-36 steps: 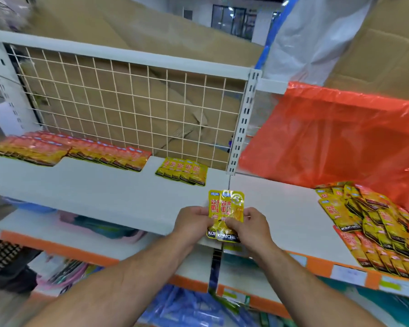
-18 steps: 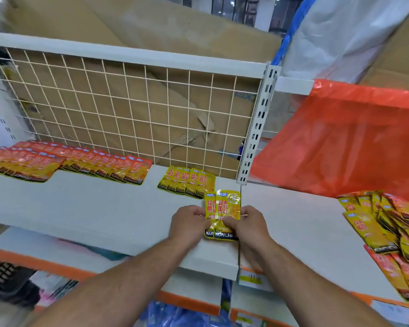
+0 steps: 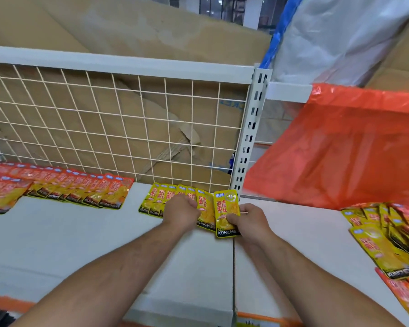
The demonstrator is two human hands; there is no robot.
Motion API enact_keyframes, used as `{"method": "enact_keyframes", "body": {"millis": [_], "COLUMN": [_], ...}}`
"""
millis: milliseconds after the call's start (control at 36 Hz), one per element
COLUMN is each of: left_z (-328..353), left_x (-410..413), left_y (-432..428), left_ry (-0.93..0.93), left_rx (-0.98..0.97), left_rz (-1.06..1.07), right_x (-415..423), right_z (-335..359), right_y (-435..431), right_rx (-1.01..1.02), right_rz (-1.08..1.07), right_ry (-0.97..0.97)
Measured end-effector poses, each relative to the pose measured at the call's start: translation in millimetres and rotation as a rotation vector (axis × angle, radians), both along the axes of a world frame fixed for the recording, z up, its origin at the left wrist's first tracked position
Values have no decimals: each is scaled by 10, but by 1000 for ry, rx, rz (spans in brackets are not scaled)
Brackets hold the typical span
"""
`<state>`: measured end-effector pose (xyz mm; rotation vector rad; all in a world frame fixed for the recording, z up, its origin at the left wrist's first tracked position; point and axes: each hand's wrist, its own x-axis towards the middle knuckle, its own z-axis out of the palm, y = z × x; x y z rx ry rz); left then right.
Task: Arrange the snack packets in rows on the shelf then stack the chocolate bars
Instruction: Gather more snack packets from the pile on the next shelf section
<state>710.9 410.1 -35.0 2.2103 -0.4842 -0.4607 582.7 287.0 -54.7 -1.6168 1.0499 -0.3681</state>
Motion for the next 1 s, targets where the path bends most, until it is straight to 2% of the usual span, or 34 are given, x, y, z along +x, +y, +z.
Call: {"method": "enact_keyframes", "body": {"millis": [444,694,833,889,1000], "left_z": [-138,-180,-169,-181,-239], "left_x": [438,534,553,575,611], "left_y": [-215,-170,-147,-134,-99], "left_ry": [-254,-326,-299,-288,-307], "left_rx": [213,277,287,282,263], "left_rz": [-211,-319,-334,-345,-335], "right_x": [221,460,591,643,698], "right_z": [-46,-85,-72,-81,-47], "right_y": [-67,-47,-15,-12,9], "right_rx": [40,83,90,60,-161], "right_rz": [-39,-20,-42,-51,-39], "right_ry": [28,64,94,143,353]}}
